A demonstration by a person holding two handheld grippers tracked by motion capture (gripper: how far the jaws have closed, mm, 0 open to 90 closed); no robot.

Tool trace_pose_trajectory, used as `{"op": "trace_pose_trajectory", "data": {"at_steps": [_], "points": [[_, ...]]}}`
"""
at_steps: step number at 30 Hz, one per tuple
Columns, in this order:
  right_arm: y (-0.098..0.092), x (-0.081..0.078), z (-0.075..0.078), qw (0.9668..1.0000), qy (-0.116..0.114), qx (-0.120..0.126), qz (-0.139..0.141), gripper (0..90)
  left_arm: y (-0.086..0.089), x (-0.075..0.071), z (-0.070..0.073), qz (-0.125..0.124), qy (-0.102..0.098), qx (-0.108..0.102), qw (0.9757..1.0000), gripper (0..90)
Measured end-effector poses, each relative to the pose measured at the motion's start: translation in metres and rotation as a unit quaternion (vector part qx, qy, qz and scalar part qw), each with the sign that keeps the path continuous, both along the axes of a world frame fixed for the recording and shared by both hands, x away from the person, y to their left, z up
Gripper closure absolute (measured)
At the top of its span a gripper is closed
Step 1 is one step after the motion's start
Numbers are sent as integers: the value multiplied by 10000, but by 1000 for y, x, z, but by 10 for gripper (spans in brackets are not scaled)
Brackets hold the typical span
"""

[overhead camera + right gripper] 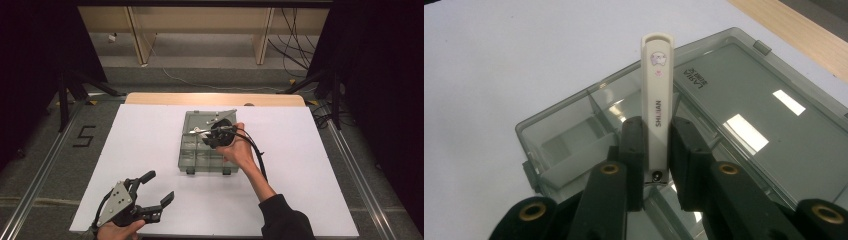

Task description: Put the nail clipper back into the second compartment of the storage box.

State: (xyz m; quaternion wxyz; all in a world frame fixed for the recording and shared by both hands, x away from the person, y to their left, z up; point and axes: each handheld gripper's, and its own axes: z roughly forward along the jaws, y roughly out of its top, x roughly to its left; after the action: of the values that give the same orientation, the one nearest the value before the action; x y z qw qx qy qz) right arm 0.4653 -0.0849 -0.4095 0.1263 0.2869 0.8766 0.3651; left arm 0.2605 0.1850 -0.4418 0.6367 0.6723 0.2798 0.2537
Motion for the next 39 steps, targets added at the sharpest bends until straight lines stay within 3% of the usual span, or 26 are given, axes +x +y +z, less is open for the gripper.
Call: {"op": "trace_pose_trajectory", "data": {"at_steps": [5,14,15,17,19,39], "points": [[4,3,-2,9999,114,-12,-50,776,0,0,0,-11,-13,4,10000,160],[16,12,-13,9995,114,-119,-263,776,1,0,0,-4,-8,-9,10000,160],[16,12,-13,9991,283,-150,-270,775,0,0,0,-5,-12,-15,10000,160],[18,14,-17,9992,181,-131,-316,776,1,0,1,-15,-34,8,10000,160],[19,14,-18,9986,293,-162,-403,776,1,0,1,-15,-40,12,10000,160],[22,18,-36,9967,538,-375,-486,770,0,-1,0,-10,-5,-31,10000,159]]}}
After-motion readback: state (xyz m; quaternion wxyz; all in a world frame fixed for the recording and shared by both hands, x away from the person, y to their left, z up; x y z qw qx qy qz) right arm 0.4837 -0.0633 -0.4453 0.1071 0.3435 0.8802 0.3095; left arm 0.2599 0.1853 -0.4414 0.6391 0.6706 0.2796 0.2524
